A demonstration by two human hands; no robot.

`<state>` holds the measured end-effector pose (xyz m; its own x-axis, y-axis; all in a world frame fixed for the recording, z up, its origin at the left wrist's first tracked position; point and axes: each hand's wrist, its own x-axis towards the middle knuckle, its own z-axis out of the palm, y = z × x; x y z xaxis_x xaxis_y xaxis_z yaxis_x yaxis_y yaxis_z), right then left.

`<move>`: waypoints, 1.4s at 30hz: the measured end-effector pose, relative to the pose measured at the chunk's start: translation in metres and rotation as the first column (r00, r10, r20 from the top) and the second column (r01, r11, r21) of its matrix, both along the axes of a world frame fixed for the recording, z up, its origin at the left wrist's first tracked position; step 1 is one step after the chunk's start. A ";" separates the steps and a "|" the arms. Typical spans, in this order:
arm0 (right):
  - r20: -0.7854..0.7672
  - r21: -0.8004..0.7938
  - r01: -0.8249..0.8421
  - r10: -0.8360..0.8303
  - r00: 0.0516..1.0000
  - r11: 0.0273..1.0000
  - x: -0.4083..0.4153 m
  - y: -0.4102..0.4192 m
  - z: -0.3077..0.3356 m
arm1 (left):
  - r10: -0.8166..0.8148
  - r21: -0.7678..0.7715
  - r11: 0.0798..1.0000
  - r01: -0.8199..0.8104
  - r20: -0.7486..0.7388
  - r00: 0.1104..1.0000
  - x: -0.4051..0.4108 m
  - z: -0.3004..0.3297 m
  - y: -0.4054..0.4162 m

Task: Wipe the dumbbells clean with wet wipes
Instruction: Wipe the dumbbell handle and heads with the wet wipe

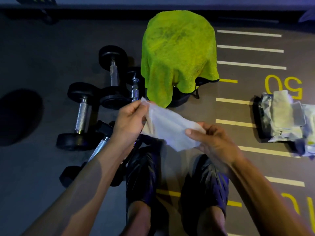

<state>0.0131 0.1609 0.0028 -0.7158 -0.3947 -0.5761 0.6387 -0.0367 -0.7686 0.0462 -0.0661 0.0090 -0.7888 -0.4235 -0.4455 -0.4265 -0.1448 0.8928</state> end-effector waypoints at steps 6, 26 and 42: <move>0.016 -0.186 0.342 -0.345 0.938 0.921 -0.001 -0.005 0.005 | 0.048 -0.064 0.997 -0.048 -0.007 0.999 0.005 -0.003 0.005; 0.092 0.043 0.267 -0.269 0.959 0.963 0.015 -0.028 0.003 | -0.340 -0.749 0.653 0.112 -0.158 0.927 0.010 0.009 0.019; 0.088 -0.206 0.222 -0.208 0.974 0.953 0.018 -0.040 0.020 | -0.678 -0.583 0.597 0.551 0.000 0.735 0.013 0.023 0.047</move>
<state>0.0307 0.1206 0.0223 -0.7616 -0.3540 -0.5428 0.6454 -0.3375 -0.6853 0.0596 -0.0193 0.0317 -0.9892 0.0908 -0.1152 -0.0406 0.5856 0.8096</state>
